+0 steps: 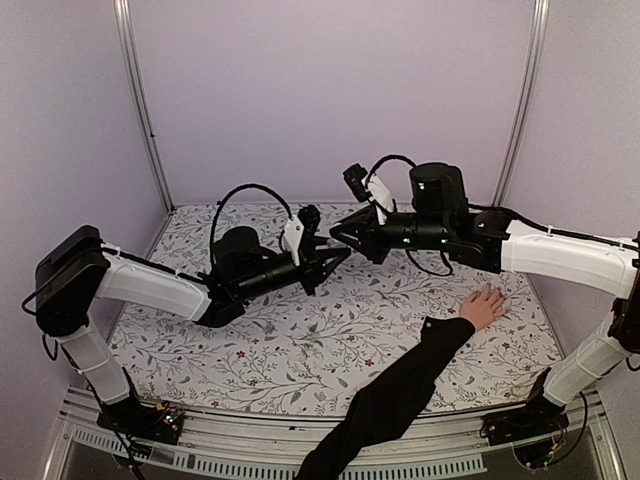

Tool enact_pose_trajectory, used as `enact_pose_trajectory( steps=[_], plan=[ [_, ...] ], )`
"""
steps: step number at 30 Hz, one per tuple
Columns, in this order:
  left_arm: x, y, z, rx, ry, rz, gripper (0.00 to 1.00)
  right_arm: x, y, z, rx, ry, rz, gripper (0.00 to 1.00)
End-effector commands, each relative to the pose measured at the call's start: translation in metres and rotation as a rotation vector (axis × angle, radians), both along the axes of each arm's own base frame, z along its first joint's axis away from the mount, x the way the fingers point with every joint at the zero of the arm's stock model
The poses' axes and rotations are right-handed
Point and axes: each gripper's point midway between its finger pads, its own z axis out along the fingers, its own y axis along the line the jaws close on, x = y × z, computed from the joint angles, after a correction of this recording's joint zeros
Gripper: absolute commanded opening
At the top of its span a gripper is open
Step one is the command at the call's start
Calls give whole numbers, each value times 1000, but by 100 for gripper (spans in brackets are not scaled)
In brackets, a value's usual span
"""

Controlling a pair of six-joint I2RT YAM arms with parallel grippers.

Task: Paint the nails
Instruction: Screw the nail polish bottle.

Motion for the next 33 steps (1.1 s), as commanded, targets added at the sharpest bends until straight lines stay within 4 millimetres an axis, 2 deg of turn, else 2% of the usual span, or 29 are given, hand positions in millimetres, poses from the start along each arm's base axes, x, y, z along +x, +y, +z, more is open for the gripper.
enact_pose_trajectory(
  steps=[1, 7, 12, 16, 17, 22, 26, 29, 33],
  plan=[
    [28, 3, 20, -44, -39, 135, 0, -3, 21, -10, 10, 71, -82, 0],
    [37, 4, 21, -63, -36, 191, 0, 19, 14, -13, 63, 133, -279, 0],
    [40, 5, 21, -66, -33, 216, 0, 18, 17, -15, 86, 170, -292, 0],
    [30, 2, 21, -54, -44, 157, 0, 11, 14, -10, 91, 143, -253, 1],
    [26, 2, 23, -57, -50, 133, 0, 9, 11, -5, 95, 126, -241, 4],
    [5, 1, 23, -62, -72, 17, 0, -2, 1, 11, 115, 63, -178, 31],
    [-11, -2, 23, -62, -83, -74, 0, -7, -10, 23, 125, 21, -129, 47],
    [-24, -5, 23, -57, -90, -148, 0, -16, -18, 31, 135, -10, -59, 55],
    [-40, -7, 25, -56, -107, -245, 0, -34, -23, 36, 127, -47, 67, 59]
  ],
)
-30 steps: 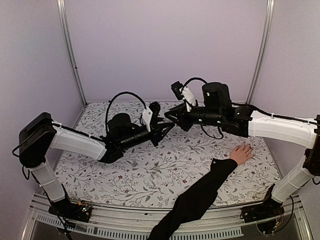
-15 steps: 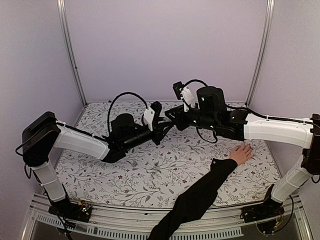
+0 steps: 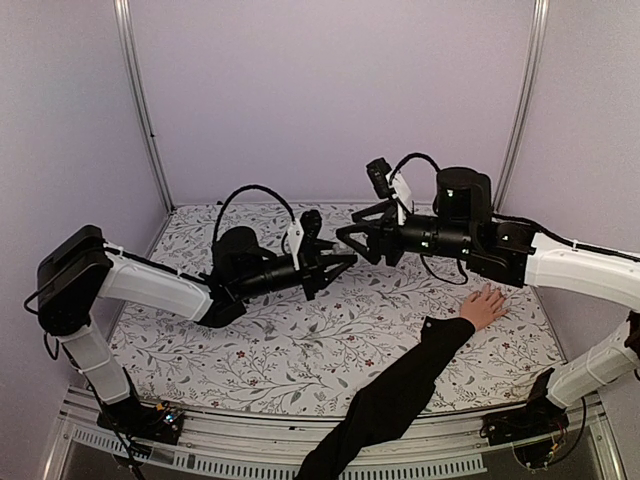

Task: Paint the nails
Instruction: Screw the nail polish bottle.

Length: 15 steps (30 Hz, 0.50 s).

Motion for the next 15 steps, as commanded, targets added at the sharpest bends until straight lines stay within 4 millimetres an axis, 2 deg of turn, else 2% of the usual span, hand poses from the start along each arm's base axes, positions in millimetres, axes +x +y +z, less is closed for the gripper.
enact_pose_trajectory(
  steps=[1, 4, 9, 15],
  plan=[
    [-28, 1, 20, -36, -70, -151, 0, -29, -4, 16, 7, -99, 196, 59],
    [-44, -2, 21, -31, -80, -255, 0, -47, -3, 18, -9, -134, 303, 59],
    [-64, -6, 23, -32, -76, -389, 0, -71, -1, 17, -41, -158, 455, 53],
    [-73, -7, 24, -36, -67, -455, 0, -80, 2, 13, -57, -163, 530, 45]
  ],
)
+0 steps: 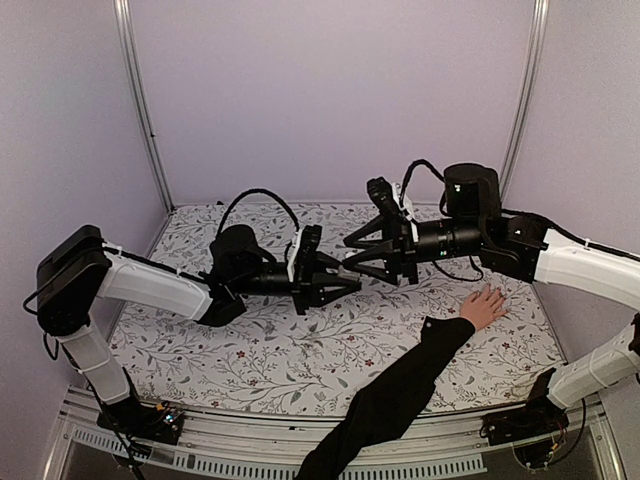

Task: Paint the nails
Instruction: Screw the nail polish bottle.

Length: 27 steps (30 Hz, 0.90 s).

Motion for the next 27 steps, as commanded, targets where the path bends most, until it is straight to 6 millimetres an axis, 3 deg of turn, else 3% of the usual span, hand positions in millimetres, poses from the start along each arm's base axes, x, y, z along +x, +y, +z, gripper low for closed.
enact_pose_trajectory(
  steps=[1, 11, 16, 27],
  plan=[
    [-10, 2, 22, -52, -36, -78, 0, -13, 2, 5, -7, -28, 96, 43],
    [-12, 3, 23, -52, -34, -90, 0, -8, 9, -10, -52, -9, 113, 27],
    [-5, 3, 22, -54, -30, -51, 0, 0, 12, -11, -62, 9, 79, 1],
    [34, 6, 20, -43, -9, 171, 0, 30, 18, -19, -82, 43, -73, 0]
  ],
)
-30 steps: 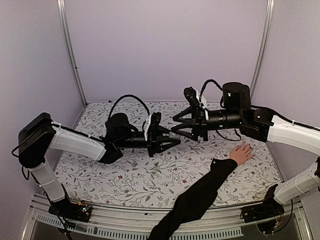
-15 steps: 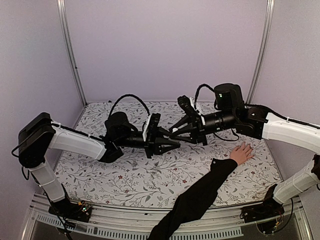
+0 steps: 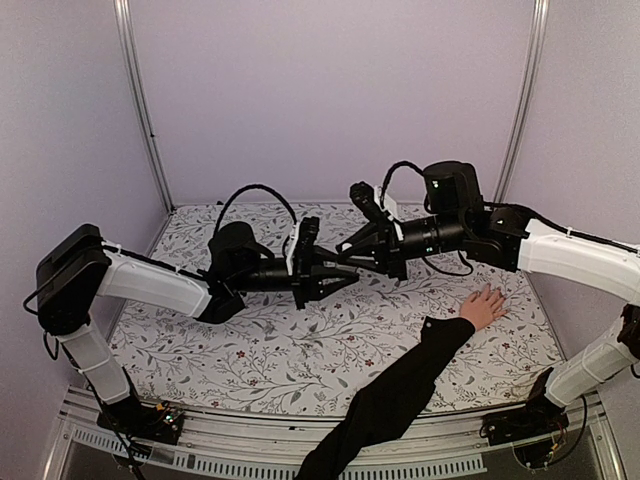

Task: Paint the nails
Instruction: Screw the nail polish bottle.

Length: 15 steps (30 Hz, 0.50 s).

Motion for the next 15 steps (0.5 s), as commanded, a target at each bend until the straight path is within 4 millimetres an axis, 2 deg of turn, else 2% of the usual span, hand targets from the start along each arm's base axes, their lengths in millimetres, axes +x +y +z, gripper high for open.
enact_pose_trajectory(
  steps=[1, 15],
  plan=[
    [28, 5, 16, -31, -43, 170, 0, 20, 5, 2, 2, 33, -117, 0],
    [76, 16, 17, -35, -21, 447, 0, 56, 12, 0, 30, 40, -340, 0]
  ],
)
